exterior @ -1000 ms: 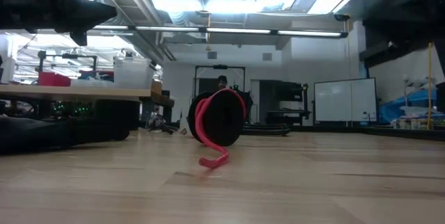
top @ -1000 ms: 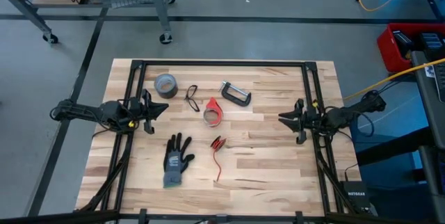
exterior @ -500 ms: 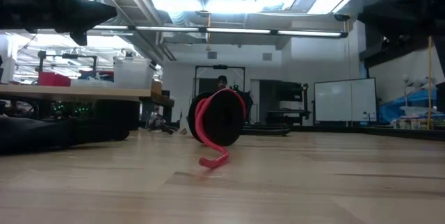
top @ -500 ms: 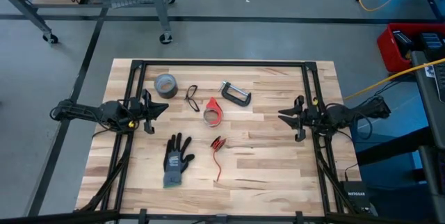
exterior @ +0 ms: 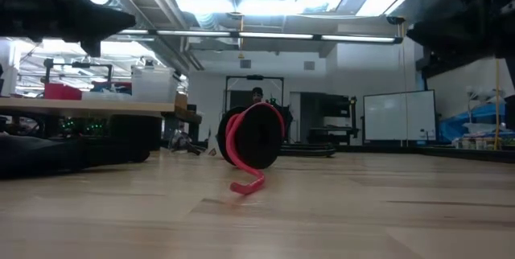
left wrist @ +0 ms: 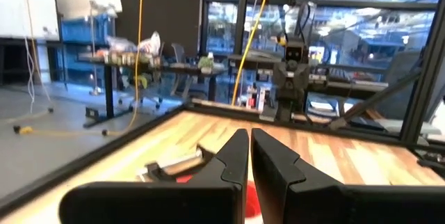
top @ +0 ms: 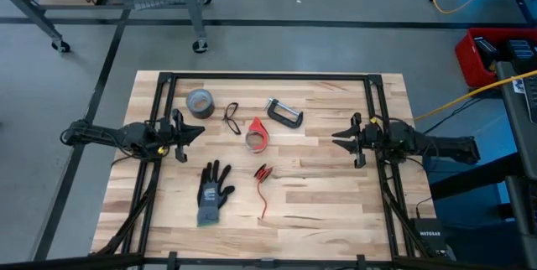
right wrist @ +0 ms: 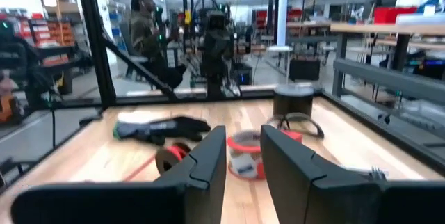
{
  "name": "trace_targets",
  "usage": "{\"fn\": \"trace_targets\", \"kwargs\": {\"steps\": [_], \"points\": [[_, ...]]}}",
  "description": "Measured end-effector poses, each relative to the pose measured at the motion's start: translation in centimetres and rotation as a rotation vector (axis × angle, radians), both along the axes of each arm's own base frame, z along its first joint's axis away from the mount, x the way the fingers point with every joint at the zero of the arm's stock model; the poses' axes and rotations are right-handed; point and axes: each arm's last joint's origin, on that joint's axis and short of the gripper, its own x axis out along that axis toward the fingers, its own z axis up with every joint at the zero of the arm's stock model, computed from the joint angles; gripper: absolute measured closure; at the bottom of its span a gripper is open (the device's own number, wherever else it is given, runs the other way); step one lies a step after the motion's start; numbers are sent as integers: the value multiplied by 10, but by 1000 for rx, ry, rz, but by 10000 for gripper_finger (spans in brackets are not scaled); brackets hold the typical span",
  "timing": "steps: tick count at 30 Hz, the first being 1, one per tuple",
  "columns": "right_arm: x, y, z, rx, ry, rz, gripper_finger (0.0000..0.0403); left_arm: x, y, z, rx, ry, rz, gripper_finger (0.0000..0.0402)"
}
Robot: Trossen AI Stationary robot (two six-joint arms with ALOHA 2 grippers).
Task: Coil cords
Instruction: Return to Home Position
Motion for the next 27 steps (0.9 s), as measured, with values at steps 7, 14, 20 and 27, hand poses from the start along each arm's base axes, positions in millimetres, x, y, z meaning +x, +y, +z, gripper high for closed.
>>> {"fn": "trace_targets", "kwargs": {"steps": [7,14,20,27], "points": [[1,-6,-5,18,58,-1,308,1,0,-7,-113,38,-12,391],[1,-8,-6,21,68,-60,308,1,0,-7,-66,52,-6,391],[0,-10,-6,24,65,-132,308,1,0,-7,42,84,5,391],[0,-10,-6,24,65,-133,308,1,0,-7,35,83,4,391]]}}
